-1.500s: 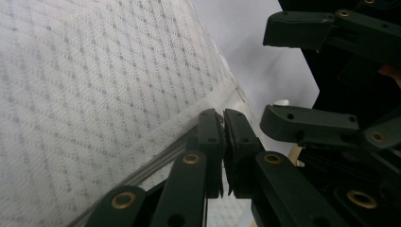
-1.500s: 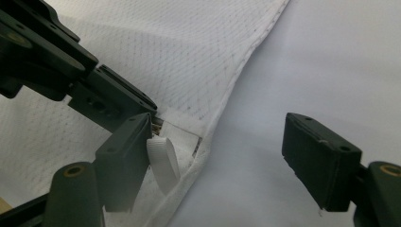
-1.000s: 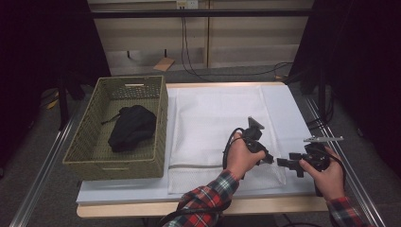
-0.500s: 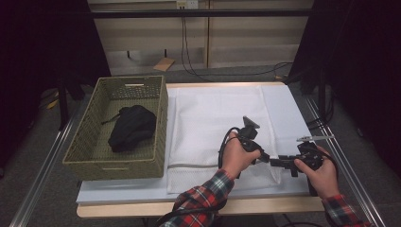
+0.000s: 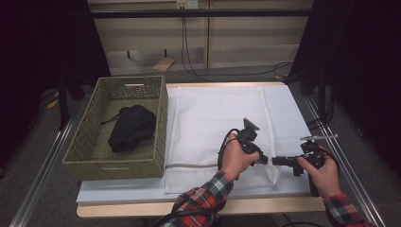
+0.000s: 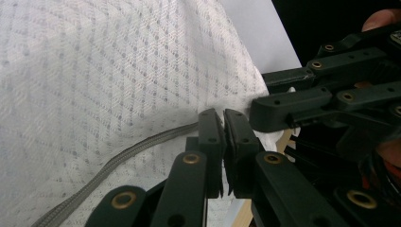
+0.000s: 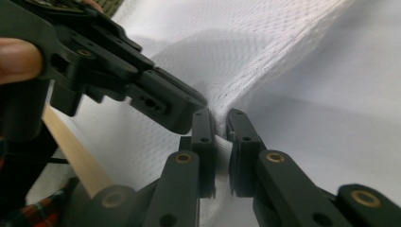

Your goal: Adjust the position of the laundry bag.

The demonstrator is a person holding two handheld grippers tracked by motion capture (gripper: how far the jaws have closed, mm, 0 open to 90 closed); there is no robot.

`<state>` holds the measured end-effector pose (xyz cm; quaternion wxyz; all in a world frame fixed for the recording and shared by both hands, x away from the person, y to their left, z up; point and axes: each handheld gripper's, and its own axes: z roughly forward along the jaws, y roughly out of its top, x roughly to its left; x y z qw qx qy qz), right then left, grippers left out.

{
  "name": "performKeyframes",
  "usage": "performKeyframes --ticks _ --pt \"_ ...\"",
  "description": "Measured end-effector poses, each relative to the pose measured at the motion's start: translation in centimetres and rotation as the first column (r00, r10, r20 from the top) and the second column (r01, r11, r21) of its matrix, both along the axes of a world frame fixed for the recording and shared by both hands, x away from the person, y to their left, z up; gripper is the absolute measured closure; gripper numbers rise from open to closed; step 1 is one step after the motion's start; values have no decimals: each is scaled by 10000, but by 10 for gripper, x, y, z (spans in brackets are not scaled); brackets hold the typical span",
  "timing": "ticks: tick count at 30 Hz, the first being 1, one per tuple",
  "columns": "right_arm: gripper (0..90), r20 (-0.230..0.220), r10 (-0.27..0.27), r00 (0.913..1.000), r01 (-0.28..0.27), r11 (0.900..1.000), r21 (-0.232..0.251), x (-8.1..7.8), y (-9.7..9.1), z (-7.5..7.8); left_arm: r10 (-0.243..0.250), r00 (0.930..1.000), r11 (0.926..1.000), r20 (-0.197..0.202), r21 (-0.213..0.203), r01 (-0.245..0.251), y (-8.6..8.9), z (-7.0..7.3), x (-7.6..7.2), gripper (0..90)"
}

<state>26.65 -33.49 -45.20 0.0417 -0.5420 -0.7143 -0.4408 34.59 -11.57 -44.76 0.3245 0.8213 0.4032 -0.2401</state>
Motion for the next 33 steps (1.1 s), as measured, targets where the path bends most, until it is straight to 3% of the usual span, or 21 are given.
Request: performKeyframes --ticks 7,10,12,13,16,19,20,21,27,31,33 --pt "721 -378 185 9991 -188 9998 -88 2 2 -6 -243 9996 9994 -109 -233 241 3 4 2 866" --pt "813 -388 172 9991 -173 9998 -14 2 3 -5 -78 9999 9998 -148 -183 75 3 4 2 865" --pt "851 -312 97 9995 -97 10000 12 2 1 -4 181 9997 9991 -185 -368 -187 1 2 1 863" --pt "858 -402 152 9991 -152 9999 -3 1 1 -4 -192 9998 9995 -82 -263 190 2 1 2 862" --pt "866 -463 137 9988 -137 9999 -7 1 2 -4 -101 9997 9996 -209 -271 95 0 -2 0 859" --pt "869 -450 125 9989 -121 9999 96 1 0 -4 -216 9998 9996 13 -203 216 1 -4 1 841" --pt "871 -442 73 9990 -66 9999 156 1 0 -4 -189 9997 9992 -166 -346 183 0 -4 0 841" --pt "872 -489 61 9988 -50 9997 235 1 0 -4 -175 9998 9995 -44 -253 174 -1 -4 0 841" --pt "875 -653 -9 9979 39 9990 455 1 -2 -4 95 9985 9993 -533 -350 -114 -3 -2 -1 865" --pt "879 -654 -93 9978 128 9985 535 -1 -2 -1 -49 9992 9997 -393 -252 39 0 3 -1 866" --pt "881 -668 -80 9977 116 9985 526 -1 -2 -1 -244 9996 9997 -106 -68 243 1 6 -1 866"
